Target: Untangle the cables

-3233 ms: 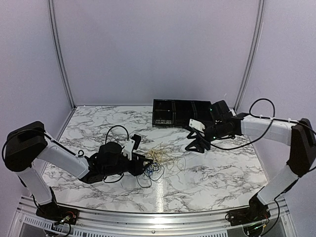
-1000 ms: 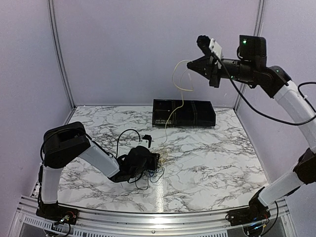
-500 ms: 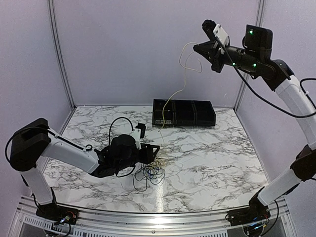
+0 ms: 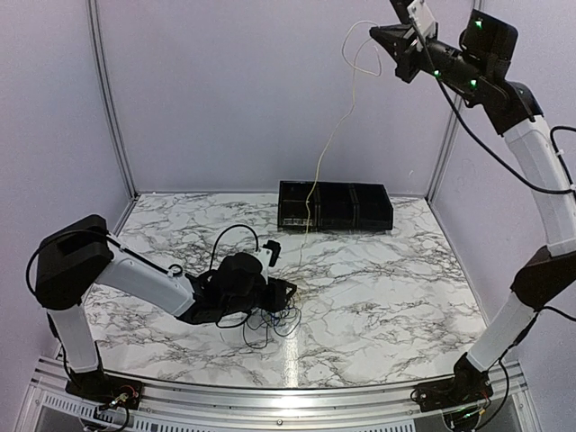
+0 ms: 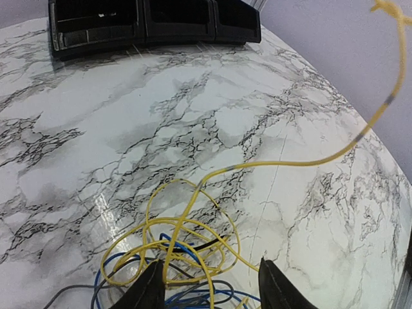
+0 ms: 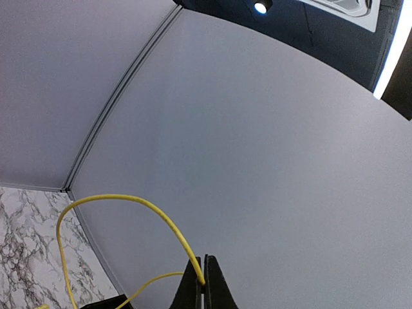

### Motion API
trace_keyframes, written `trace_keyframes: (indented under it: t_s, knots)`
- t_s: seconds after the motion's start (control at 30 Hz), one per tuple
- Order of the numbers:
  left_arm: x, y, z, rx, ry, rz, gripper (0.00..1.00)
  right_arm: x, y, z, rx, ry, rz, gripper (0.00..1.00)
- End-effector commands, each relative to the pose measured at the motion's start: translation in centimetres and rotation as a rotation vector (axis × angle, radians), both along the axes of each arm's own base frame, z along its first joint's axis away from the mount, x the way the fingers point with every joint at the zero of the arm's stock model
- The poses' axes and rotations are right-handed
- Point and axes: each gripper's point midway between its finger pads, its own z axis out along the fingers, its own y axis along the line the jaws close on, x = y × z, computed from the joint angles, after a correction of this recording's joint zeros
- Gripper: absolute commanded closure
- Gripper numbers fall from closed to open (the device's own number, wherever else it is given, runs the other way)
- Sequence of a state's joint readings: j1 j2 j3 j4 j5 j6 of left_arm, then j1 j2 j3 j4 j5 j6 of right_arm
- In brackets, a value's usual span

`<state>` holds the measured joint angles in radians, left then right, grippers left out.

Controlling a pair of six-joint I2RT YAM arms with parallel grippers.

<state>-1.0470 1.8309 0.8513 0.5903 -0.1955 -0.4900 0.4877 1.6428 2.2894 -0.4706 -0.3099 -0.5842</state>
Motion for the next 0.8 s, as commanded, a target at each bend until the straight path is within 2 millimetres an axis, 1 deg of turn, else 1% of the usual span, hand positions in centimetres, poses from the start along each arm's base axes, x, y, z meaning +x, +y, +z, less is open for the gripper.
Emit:
trace_keyframes:
  t_s: [0.0, 0.03, 0.1, 0.17, 0.2, 0.23, 0.37, 0.43, 0.57, 0.6, 0.67, 0.73, 0.77]
  knots:
    - [-0.2, -2.1, -2.1, 0.066, -0.002, -0.073, 0.49, -1.0, -1.7, 2.3, 0.037, -0.070, -0.061, 1.00]
    - [-0.2, -2.3, -2.6, 0.072, 0.003, -0.077, 0.50, -1.2, -1.8, 2.6, 0.042, -0.076, -0.059, 1.00]
    - [0.1, -2.1, -4.2, 0.106, 0.009, -0.057, 0.52, -1.9, -2.0, 3.2, 0.056, -0.087, -0.051, 1.00]
    - [0.3, -1.7, -5.5, 0.134, 0.017, -0.033, 0.60, -2.4, -2.4, 4.0, 0.075, -0.098, -0.053, 1.00]
    - [0.3, -1.5, -6.0, 0.143, 0.021, -0.027, 0.61, -2.6, -2.7, 4.6, 0.086, -0.110, -0.061, 1.00]
    - [0.3, -1.3, -6.4, 0.146, 0.030, -0.023, 0.61, -2.9, -2.9, 5.2, 0.096, -0.129, -0.070, 1.00]
    - [-0.1, -0.5, -8.1, 0.159, 0.071, -0.001, 0.62, -4.1, -4.4, 9.0, 0.154, -0.256, -0.120, 1.00]
    - [-0.2, -0.3, -8.8, 0.163, 0.086, 0.006, 0.63, -4.5, -5.0, 10.5, 0.184, -0.308, -0.138, 1.00]
    - [-0.2, 0.4, -9.0, 0.161, 0.095, 0.041, 0.64, -4.8, -5.8, 12.0, 0.226, -0.366, -0.172, 1.00]
    - [-0.1, 0.5, -8.9, 0.161, 0.093, 0.047, 0.65, -5.1, -6.3, 12.7, 0.244, -0.391, -0.193, 1.00]
    - [-0.2, 0.8, -8.8, 0.163, 0.091, 0.048, 0.65, -6.2, -7.4, 14.4, 0.273, -0.465, -0.227, 1.00]
    - [-0.4, 0.8, -8.0, 0.152, 0.085, 0.037, 0.62, -7.1, -7.9, 15.4, 0.274, -0.514, -0.245, 1.00]
    - [-0.5, 0.7, -7.3, 0.143, 0.075, 0.027, 0.60, -7.1, -8.0, 15.3, 0.266, -0.515, -0.248, 1.00]
